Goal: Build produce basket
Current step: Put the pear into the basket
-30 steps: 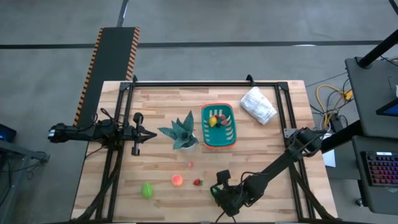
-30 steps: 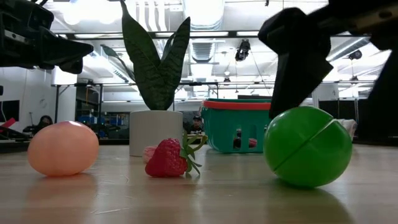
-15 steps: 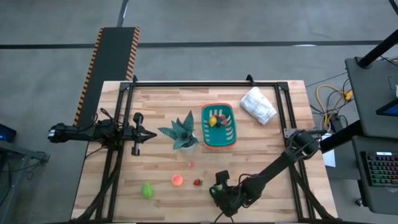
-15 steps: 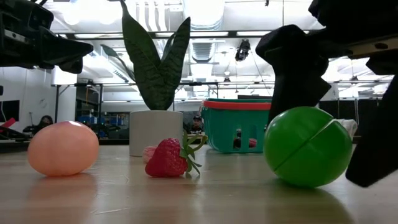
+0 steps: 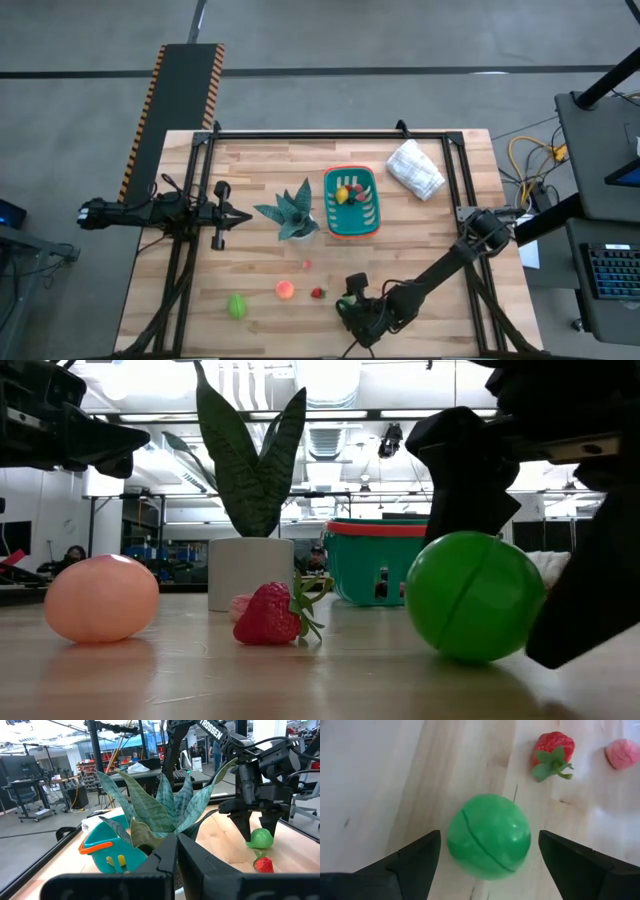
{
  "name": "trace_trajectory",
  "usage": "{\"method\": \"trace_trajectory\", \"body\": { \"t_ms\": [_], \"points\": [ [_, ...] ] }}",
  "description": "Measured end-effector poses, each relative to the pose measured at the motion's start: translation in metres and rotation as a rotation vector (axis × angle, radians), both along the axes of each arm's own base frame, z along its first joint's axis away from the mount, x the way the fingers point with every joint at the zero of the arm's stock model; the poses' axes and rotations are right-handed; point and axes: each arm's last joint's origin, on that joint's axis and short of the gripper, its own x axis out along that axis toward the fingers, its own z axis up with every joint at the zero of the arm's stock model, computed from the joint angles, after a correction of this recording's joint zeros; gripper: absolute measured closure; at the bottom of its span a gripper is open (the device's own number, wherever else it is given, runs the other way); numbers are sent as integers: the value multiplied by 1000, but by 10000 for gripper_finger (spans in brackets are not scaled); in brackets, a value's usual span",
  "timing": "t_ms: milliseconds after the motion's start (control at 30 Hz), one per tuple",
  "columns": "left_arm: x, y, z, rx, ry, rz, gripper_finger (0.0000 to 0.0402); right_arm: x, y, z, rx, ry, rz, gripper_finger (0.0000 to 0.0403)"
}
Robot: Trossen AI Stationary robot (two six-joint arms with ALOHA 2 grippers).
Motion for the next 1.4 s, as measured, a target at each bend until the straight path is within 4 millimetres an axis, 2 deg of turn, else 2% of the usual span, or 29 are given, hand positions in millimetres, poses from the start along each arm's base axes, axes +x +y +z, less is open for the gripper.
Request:
{"method": "trace_trajectory", "body": {
  "t_ms": [700,1400],
  "points": [
    [0,0,0,0,-1,0,402,8,-4,2,-6,-29,51,76],
    [0,0,0,0,-1,0,402,0,-10,-2,-64,57,46,76]
  ]
}}
